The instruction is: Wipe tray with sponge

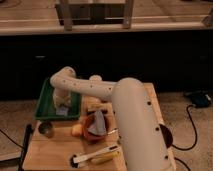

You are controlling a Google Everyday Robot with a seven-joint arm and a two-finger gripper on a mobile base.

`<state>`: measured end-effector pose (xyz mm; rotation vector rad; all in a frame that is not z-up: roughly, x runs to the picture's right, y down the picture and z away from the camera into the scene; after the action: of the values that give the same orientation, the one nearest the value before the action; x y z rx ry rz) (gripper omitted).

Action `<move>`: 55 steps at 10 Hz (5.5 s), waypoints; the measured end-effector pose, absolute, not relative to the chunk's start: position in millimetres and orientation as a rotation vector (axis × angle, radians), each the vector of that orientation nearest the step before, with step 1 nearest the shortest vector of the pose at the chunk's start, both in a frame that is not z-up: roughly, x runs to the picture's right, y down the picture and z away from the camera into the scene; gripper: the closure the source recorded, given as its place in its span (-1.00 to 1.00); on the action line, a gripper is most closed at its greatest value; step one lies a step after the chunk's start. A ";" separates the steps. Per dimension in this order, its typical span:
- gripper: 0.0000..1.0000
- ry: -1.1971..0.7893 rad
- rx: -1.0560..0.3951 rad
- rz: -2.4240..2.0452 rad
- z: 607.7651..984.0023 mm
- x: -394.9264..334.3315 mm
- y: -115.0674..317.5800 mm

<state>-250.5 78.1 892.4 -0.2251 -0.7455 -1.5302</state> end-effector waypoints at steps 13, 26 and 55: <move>1.00 -0.833 -0.187 -1.621 896.5 -311.8 68.1; 1.00 -0.841 -0.186 -1.621 896.2 -309.9 69.0; 1.00 -0.841 -0.186 -1.621 896.3 -310.0 69.1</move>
<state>-310.0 69.1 896.3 -0.1864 -0.8413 -1.6211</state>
